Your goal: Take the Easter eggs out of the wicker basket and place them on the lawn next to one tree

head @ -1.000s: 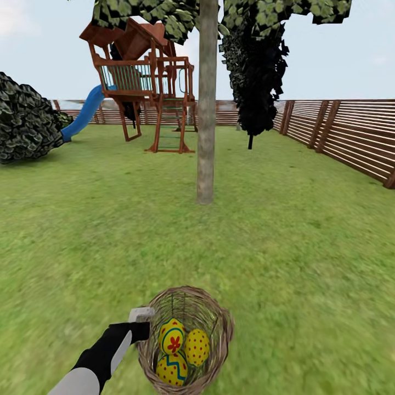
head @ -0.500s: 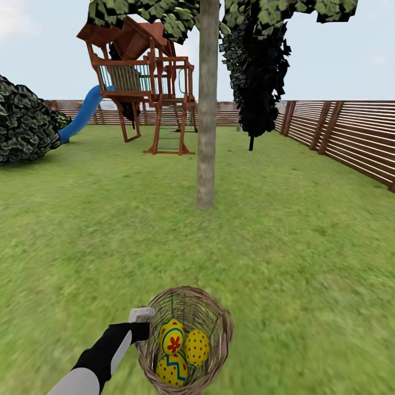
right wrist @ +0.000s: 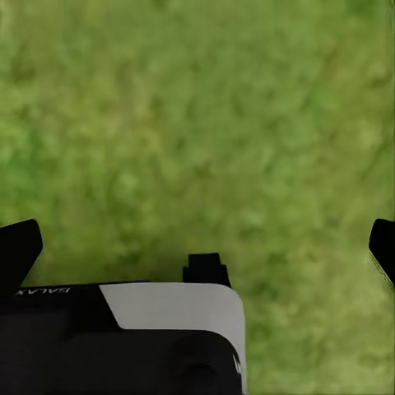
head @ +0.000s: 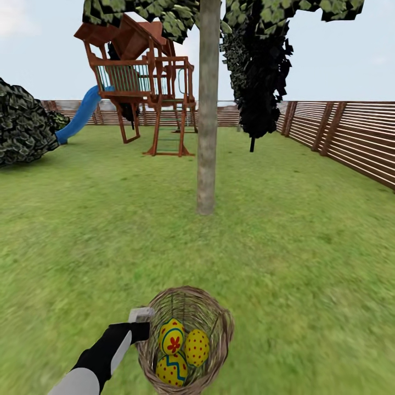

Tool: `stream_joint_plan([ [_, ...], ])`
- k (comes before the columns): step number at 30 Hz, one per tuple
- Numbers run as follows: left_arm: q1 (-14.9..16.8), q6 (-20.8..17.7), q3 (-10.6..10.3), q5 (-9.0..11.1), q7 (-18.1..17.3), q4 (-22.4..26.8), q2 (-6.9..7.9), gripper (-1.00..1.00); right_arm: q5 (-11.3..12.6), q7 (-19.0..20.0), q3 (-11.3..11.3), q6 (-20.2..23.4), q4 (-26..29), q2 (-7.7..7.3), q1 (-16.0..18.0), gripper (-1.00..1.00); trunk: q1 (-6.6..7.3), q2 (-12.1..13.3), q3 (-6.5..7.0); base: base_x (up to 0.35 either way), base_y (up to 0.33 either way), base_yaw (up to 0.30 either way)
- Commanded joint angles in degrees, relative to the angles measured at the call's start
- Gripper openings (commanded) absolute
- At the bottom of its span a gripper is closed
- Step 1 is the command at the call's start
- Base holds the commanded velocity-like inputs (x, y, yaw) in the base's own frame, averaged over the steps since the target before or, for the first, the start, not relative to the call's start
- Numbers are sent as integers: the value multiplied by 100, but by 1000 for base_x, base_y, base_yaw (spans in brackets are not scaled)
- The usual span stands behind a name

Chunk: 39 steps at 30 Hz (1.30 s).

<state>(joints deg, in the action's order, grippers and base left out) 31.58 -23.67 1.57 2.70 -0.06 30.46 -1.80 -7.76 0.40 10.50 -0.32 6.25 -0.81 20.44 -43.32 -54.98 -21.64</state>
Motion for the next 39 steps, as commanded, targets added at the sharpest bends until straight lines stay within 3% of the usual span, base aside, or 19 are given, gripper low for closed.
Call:
stream_joint_plan([
  [1, 3, -33, 19, 56, -2, 14, -2, -100, -59, 4, 48, -3, 0, 2, 3, 100, 19, 38, 13, 331, 0, 0],
  [39, 3, -37, 19, 56, -2, 12, 5, -100, -41, 4, 48, -3, -10, 2, -5, 100, 854, 1562, 695, 331, 0, 0],
])
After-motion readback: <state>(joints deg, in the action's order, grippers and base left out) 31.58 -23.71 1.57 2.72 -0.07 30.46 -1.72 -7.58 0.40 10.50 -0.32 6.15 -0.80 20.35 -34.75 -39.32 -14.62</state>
